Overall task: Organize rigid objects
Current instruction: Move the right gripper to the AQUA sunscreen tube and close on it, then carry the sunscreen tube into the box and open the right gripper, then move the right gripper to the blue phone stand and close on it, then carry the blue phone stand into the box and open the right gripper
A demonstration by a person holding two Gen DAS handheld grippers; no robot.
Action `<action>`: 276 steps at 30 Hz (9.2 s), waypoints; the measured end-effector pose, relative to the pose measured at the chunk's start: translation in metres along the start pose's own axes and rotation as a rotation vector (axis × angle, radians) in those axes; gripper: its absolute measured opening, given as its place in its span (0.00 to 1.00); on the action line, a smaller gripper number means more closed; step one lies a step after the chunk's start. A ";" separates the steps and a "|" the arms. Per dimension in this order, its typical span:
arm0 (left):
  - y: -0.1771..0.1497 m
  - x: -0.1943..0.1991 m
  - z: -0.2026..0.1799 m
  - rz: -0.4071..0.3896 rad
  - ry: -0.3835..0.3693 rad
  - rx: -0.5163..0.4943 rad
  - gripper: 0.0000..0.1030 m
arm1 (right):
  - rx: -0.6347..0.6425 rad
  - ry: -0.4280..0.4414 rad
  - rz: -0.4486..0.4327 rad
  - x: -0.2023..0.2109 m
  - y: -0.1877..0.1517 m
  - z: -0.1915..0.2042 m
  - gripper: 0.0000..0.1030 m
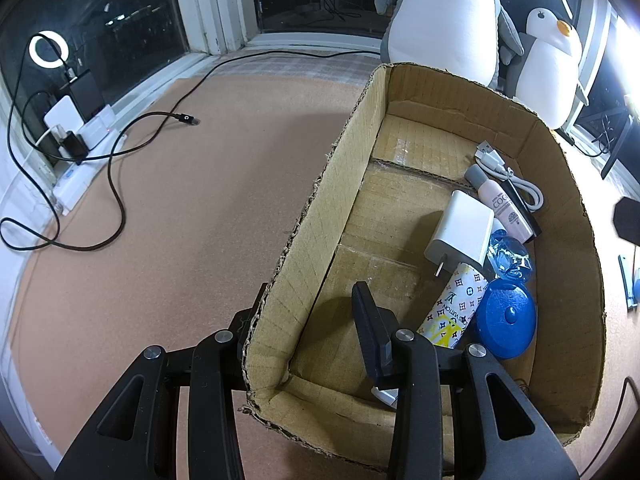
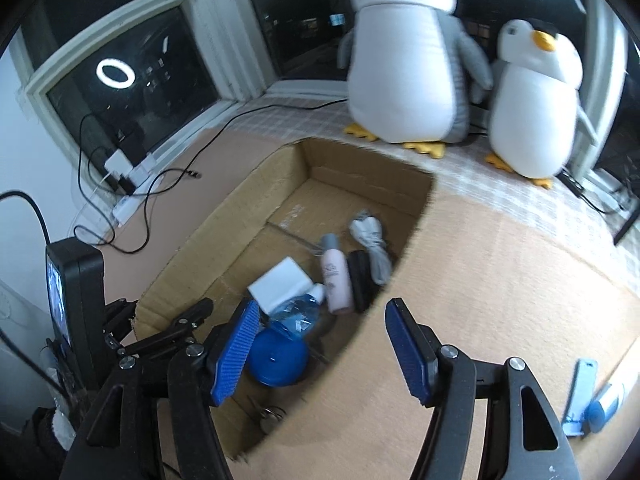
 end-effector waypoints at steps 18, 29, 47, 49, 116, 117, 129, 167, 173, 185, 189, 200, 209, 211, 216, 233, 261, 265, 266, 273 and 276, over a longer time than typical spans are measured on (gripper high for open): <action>0.000 0.000 0.000 -0.001 0.000 0.001 0.36 | -0.439 -0.281 -0.110 0.087 -0.070 -0.177 0.60; 0.000 0.000 0.000 0.000 0.000 0.001 0.36 | -0.586 -0.478 -0.039 0.089 -0.088 -0.261 0.60; 0.000 0.000 0.000 0.000 0.001 0.000 0.36 | -0.512 -0.489 0.068 0.081 -0.111 -0.282 0.60; 0.001 0.000 0.000 0.001 0.002 -0.002 0.36 | -0.513 -0.486 0.072 0.087 -0.118 -0.288 0.60; 0.002 0.001 0.001 0.002 0.022 -0.017 0.36 | -0.218 -0.284 -0.124 0.091 -0.056 -0.150 0.42; 0.002 0.001 0.002 0.001 0.022 -0.016 0.36 | -0.208 -0.277 -0.124 0.089 -0.053 -0.145 0.42; 0.002 0.000 -0.001 -0.002 0.016 -0.008 0.36 | -0.073 -0.145 -0.098 0.056 -0.010 -0.068 0.42; 0.002 -0.001 0.001 -0.013 -0.017 0.011 0.36 | -0.033 0.021 0.084 -0.068 0.041 0.040 0.53; 0.002 -0.001 0.000 -0.014 -0.016 0.011 0.36 | -0.019 0.004 0.083 -0.067 0.039 0.037 0.61; 0.002 -0.001 0.000 -0.014 -0.015 0.010 0.37 | -0.007 -0.018 0.059 -0.058 0.039 0.032 0.67; 0.002 -0.001 0.001 -0.014 -0.015 0.010 0.37 | 0.011 -0.041 0.042 -0.048 0.038 0.028 0.66; 0.003 -0.001 0.001 -0.013 -0.014 0.009 0.37 | 0.033 -0.165 -0.016 -0.004 0.020 -0.010 0.66; 0.004 -0.001 0.002 -0.013 -0.011 0.006 0.37 | -0.115 -0.208 -0.020 0.033 -0.011 -0.088 0.66; 0.004 -0.001 0.002 -0.013 -0.010 0.006 0.37 | -0.154 -0.230 -0.018 0.041 -0.021 -0.110 0.66; 0.003 -0.001 0.002 -0.014 -0.009 0.006 0.37 | -0.248 -0.265 -0.005 0.056 -0.044 -0.161 0.66; 0.004 0.000 0.003 -0.014 -0.005 0.004 0.37 | -0.273 -0.330 0.127 0.041 -0.090 -0.210 0.55; 0.004 0.000 0.001 -0.014 -0.001 0.002 0.37 | -0.245 -0.326 0.144 0.041 -0.089 -0.206 0.32; 0.004 0.000 0.000 -0.014 -0.001 0.002 0.37 | -0.227 -0.329 0.123 0.046 -0.084 -0.197 0.32; 0.004 0.000 0.000 -0.014 -0.001 0.002 0.37 | -0.224 -0.329 0.116 0.047 -0.082 -0.195 0.32; 0.004 0.000 0.001 -0.014 -0.001 0.002 0.37 | -0.167 -0.306 0.068 0.055 -0.061 -0.168 0.32; 0.004 0.000 0.001 -0.014 -0.001 0.002 0.37 | -0.133 -0.282 0.046 0.057 -0.048 -0.149 0.32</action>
Point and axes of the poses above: each gripper's, at about its wrist camera, not at the fingertips, and x roughly against the way its jaws point, z to its left, y to its top, the point moved 5 cm from there along -x, roughly the way its jaws point, and after that the axes turned 3 degrees about y, right-handed, at the moved point
